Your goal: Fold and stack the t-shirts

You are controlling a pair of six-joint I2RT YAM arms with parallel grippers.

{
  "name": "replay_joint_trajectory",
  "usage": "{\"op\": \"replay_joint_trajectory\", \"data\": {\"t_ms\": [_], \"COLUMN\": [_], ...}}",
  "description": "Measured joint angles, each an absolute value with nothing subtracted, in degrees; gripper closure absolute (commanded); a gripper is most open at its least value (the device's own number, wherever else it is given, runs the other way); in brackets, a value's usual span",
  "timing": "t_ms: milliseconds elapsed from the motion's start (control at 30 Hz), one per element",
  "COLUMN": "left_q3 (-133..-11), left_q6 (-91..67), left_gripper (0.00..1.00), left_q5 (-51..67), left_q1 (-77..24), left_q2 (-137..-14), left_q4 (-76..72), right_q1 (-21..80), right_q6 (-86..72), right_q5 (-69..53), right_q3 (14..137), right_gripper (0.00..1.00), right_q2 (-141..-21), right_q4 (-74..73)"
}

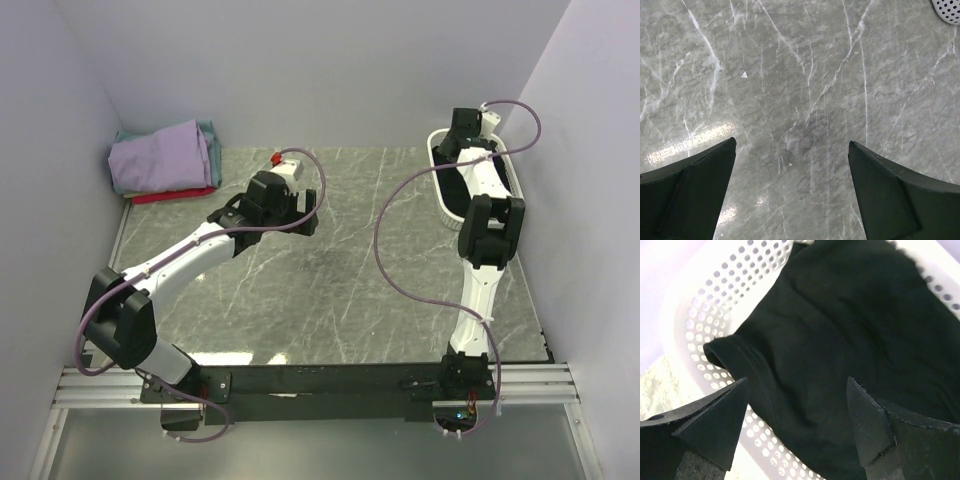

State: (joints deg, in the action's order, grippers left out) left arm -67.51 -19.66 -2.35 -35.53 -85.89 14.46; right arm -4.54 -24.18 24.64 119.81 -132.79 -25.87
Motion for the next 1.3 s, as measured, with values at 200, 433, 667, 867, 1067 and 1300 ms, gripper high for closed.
{"op": "replay_joint_trajectory", "data": {"t_ms": [200, 433, 667, 867, 1067, 1300], "left_q3": [-67.59, -67.99, -68.99, -69.17, -69.76, -69.89], "left_q6": [-19.66, -19.66, -19.64, -19.64, -19.64, -19.64], "left_gripper": [0.01, 0.01, 0.0, 0.0, 0.0, 0.0], "left_q5": [-2.13, -1.32, -1.08, -0.14, 0.25, 0.67], "left_q1": [-35.38, -35.05, -34.89, -34.87, -34.87, -34.83], "left_q2": [-86.08, -86.72, -88.09, -89.01, -89.34, -89.54], "left_q4": [14.46, 14.5, 14.94, 15.51, 15.84, 15.92], "right_q1": [-4.93, -5.17, -6.0, -6.28, -7.14, -7.55], "right_q6": [-24.03, -23.44, -23.2, -23.03, -22.85, -24.16], "right_q5": [18.24, 13.89, 12.47, 11.88, 10.81, 8.69], "right_q3": [116.66, 116.75, 119.0, 121.91, 122.61, 110.37], "right_gripper": [0.14, 0.15, 0.16, 0.4, 0.93, 1.0], "right_q2": [-133.34, -134.72, -136.94, -139.79, -140.84, -134.37], "right_q4": [-24.6, -24.56, -26.02, -27.49, -29.08, -19.86]}}
